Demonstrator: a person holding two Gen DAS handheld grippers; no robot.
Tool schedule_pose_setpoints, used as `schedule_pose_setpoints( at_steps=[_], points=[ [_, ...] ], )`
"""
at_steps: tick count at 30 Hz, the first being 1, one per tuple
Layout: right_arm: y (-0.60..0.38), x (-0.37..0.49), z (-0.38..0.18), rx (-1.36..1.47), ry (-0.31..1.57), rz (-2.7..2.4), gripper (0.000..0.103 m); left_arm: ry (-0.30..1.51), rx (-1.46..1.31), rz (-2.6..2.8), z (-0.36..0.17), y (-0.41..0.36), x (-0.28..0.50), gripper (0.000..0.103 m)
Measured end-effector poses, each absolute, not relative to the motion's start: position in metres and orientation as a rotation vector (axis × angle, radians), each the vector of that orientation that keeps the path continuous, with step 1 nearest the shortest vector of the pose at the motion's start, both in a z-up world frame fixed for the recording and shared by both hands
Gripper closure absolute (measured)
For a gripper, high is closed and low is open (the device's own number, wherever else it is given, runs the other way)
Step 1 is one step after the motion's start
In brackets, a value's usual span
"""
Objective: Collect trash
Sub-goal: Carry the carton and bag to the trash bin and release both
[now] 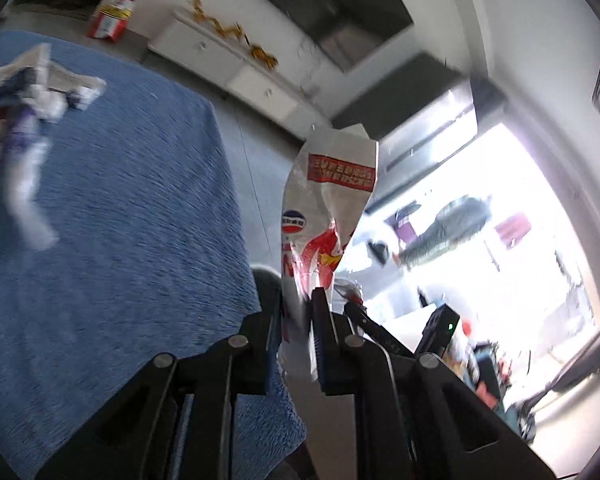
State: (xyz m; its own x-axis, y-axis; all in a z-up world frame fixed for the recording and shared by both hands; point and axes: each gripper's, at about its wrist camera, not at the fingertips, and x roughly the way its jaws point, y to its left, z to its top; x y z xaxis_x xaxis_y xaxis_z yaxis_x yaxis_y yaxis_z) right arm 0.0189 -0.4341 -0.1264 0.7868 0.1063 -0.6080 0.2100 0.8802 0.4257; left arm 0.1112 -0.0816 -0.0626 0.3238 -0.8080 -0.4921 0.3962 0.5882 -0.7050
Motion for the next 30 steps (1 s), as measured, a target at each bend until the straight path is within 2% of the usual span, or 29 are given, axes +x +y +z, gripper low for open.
schedule_pose_setpoints(
  at_steps=[10,14,21,22,23,25,30],
  points=[
    [-0.498,0.026,-0.184,0.589,0.730,-0.183,0.089,1.121,-0.283,-0.931,-0.106,-0.236,0.147,0.089],
    [-0.514,0.042,-0.196,0.592,0.746,-0.213,0.088,1.193,-0.225,-0.950,-0.132,-0.297,0.163,0.099],
    [-0.539,0.070,-0.220,0.612,0.787,-0.264,0.087,1.246,-0.184,-0.939,-0.173,-0.387,0.197,0.099],
    [-0.541,0.073,-0.225,0.615,0.799,-0.262,0.082,1.255,-0.190,-0.935,-0.177,-0.393,0.200,0.099],
    [-0.543,0.076,-0.230,0.613,0.817,-0.260,0.070,1.267,-0.202,-0.937,-0.180,-0.397,0.200,0.099],
    [-0.544,0.081,-0.239,0.596,0.848,-0.265,0.052,1.261,-0.191,-0.936,-0.184,-0.395,0.204,0.094],
    [-0.543,0.082,-0.251,0.587,0.878,-0.280,0.051,1.235,-0.169,-0.919,-0.179,-0.378,0.204,0.093]
  ],
)
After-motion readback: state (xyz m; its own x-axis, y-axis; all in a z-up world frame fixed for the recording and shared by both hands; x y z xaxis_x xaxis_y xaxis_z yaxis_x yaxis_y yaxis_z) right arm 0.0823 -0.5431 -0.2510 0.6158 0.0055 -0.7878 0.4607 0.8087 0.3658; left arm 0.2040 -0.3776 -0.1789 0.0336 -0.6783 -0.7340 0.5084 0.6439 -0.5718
